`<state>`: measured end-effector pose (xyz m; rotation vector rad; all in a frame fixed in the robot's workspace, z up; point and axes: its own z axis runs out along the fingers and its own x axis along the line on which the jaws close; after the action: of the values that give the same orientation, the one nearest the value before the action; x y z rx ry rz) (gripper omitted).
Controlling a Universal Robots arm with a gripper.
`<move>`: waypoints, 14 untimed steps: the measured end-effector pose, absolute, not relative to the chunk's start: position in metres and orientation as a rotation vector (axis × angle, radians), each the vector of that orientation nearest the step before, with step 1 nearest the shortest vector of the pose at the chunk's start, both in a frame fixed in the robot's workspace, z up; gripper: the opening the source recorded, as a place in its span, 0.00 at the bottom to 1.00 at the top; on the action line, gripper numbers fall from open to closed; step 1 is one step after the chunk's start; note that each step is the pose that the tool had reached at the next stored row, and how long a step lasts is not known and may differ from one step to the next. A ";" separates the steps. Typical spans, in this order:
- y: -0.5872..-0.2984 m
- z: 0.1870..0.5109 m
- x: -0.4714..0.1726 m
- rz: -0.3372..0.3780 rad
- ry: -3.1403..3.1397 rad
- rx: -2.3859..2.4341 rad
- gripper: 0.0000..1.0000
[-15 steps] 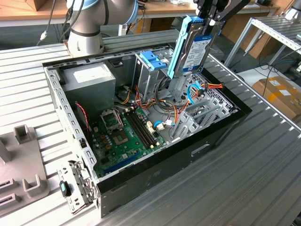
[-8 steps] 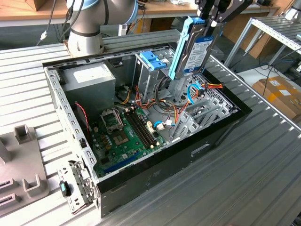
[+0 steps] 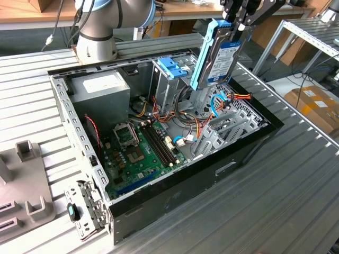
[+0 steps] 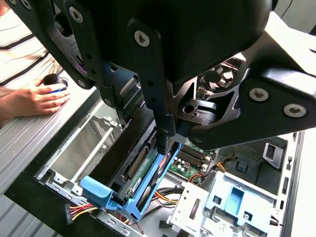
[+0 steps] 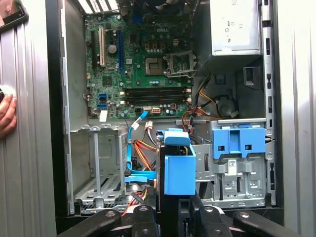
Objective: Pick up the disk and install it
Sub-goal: 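Pick up the disk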
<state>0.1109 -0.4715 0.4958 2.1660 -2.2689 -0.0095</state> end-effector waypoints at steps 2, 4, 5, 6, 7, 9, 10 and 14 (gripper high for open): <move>-0.472 0.496 0.111 -0.009 -2.269 2.166 0.35; -0.472 0.496 0.111 -0.010 -2.269 2.166 0.35; -0.472 0.496 0.111 -0.010 -2.269 2.166 0.35; -0.472 0.496 0.111 -0.009 -2.269 2.166 0.35; -0.473 0.496 0.111 -0.010 -2.269 2.166 0.35; -0.473 0.496 0.111 -0.009 -2.269 2.166 0.35; -0.473 0.496 0.111 -0.010 -2.269 2.166 0.35; -0.476 0.496 0.111 -0.009 -2.269 2.166 0.35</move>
<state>0.1109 -0.4759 0.4958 2.1659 -2.2689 -0.0094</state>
